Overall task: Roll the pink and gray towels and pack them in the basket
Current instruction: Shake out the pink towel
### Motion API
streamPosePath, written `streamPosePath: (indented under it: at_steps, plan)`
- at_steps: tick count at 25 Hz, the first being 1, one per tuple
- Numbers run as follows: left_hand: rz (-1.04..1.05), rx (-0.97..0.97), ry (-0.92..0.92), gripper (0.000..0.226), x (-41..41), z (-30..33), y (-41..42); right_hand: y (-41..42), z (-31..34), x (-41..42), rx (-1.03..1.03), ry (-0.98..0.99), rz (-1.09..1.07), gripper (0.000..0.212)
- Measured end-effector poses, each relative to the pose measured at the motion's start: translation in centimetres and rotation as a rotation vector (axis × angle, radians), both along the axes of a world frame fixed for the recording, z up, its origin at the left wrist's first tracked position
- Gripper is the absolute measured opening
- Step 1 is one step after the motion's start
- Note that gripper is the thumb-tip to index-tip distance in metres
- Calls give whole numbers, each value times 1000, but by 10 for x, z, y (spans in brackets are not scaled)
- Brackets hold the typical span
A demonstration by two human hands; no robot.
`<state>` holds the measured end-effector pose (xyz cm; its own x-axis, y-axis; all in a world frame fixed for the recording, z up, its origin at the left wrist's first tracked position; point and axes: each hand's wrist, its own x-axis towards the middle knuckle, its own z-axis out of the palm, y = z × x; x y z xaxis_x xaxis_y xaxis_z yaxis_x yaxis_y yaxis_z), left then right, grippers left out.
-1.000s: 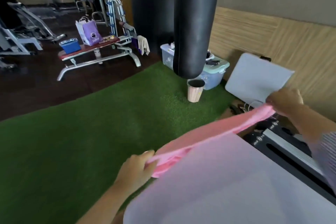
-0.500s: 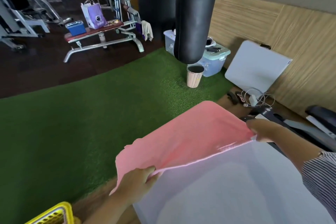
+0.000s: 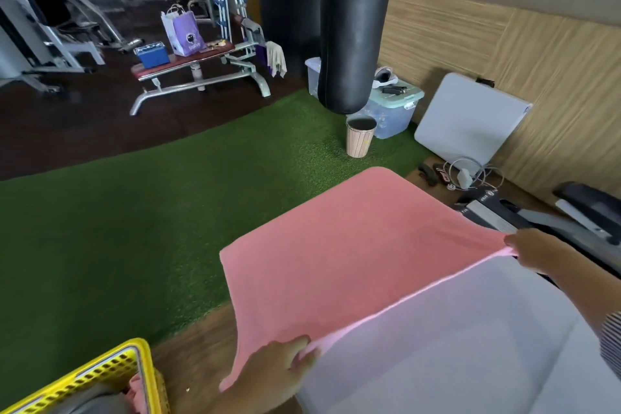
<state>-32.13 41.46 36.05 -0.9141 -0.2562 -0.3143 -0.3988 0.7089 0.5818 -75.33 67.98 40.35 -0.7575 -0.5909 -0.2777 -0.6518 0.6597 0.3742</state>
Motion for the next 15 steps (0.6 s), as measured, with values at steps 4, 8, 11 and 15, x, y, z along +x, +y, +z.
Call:
streamPosePath:
  at_steps: [4,8,11,15]
  plan:
    - [49,33,27,29,35,-4,44,54,-1,38,-138,57,-52,31]
    - [5,32,58,19,63,-6,104,118,8,74,-172,40,-139,28]
    - [17,30,75,24,79,-4,143,161,13,89,-173,60,-162,23]
    - [79,-37,109,31,91,-8,195,211,13,102,-149,78,-158,22]
